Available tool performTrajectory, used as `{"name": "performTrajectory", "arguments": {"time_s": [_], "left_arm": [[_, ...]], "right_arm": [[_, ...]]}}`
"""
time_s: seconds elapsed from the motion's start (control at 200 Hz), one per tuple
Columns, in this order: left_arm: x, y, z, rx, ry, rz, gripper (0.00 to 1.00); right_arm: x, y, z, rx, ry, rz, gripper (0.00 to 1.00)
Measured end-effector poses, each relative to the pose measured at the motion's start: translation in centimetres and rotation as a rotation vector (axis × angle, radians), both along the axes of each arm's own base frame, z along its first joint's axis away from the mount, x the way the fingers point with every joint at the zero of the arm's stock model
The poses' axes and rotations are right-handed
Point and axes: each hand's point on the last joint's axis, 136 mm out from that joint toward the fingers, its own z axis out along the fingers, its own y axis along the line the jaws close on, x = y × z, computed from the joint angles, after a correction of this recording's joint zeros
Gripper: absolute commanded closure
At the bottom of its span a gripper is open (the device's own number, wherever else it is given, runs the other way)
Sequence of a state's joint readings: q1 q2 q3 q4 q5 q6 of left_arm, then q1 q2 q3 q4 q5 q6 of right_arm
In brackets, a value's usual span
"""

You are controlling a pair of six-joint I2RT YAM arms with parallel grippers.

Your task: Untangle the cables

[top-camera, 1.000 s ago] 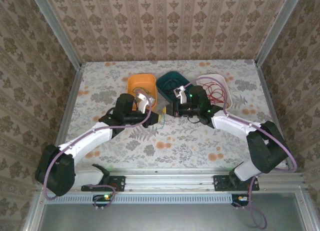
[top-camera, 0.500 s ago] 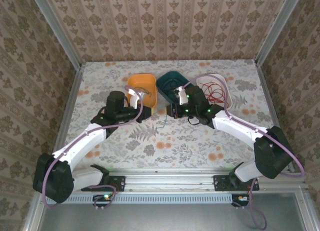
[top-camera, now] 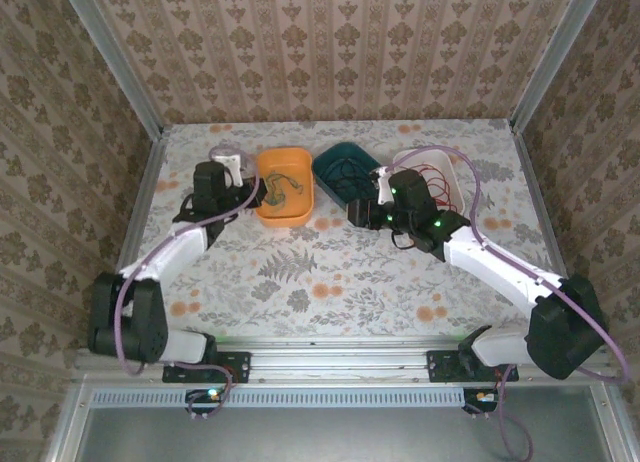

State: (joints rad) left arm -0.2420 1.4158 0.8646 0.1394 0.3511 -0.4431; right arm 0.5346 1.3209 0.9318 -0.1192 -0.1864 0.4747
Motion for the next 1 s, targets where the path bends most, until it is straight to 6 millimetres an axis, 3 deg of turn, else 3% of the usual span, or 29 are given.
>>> {"name": "performTrajectory", "arguments": {"time_s": [0.035,0.1,0.14,0.19,0.27,0.435,0.525,0.615,0.69,0.795,0.9,0.945,0.97,1.0], "left_arm": [[1.0,0.0,-0.3,0.005,0.003,0.011,0.84],[2.9,-0.2,-0.9,0.009,0.010,0.025,0.46],[3.9,-0.5,-1.3,0.010,0.014,0.026,0.29],[4.8,-0.7,-1.6,0.015,0.020,0.028,0.14],[5.4,-1.2,-1.7,0.034,0.015,0.025,0.03],[4.3,-2.7,0.9,0.110,-0.063,0.019,0.00],[2.6,-1.1,3.1,0.133,-0.106,0.087,0.00],[0.6,3.4,4.6,0.157,-0.122,0.239,0.00],[-1.3,8.1,4.3,0.180,-0.096,0.390,0.00],[-4.7,15.0,2.0,0.249,-0.006,0.620,0.00],[-8.1,20.0,-1.0,0.334,0.097,0.797,0.00],[-9.3,21.6,-2.2,0.372,0.137,0.852,0.00],[-9.8,22.3,-2.8,0.392,0.158,0.878,0.00],[-10.3,23.1,-3.4,0.414,0.181,0.905,0.00]], "right_arm": [[-0.1,-0.2,-0.4,-0.010,0.007,-0.004,0.52],[-0.4,-0.6,-1.1,-0.028,0.023,-0.014,0.52],[-0.6,-0.9,-1.5,-0.038,0.032,-0.022,0.52],[-0.8,-1.6,-1.8,-0.052,0.036,-0.041,0.51],[-0.8,-2.7,-1.8,-0.065,0.030,-0.077,0.51],[-0.1,-7.1,-1.6,-0.090,0.015,-0.222,0.50],[0.2,-10.8,-1.8,-0.123,0.022,-0.354,0.50],[0.0,-14.8,-2.2,-0.167,0.033,-0.498,0.46],[-0.9,-18.3,-3.0,-0.212,0.049,-0.619,0.42],[-2.8,-22.6,-4.3,-0.291,0.063,-0.766,0.37],[-4.9,-25.6,-5.3,-0.393,0.031,-0.874,0.26],[-5.4,-26.5,-5.4,-0.424,-0.018,-0.911,0.17],[-5.7,-27.0,-5.6,-0.446,-0.048,-0.924,0.01],[-5.8,-27.5,-5.7,-0.464,-0.089,-0.943,0.00]]}}
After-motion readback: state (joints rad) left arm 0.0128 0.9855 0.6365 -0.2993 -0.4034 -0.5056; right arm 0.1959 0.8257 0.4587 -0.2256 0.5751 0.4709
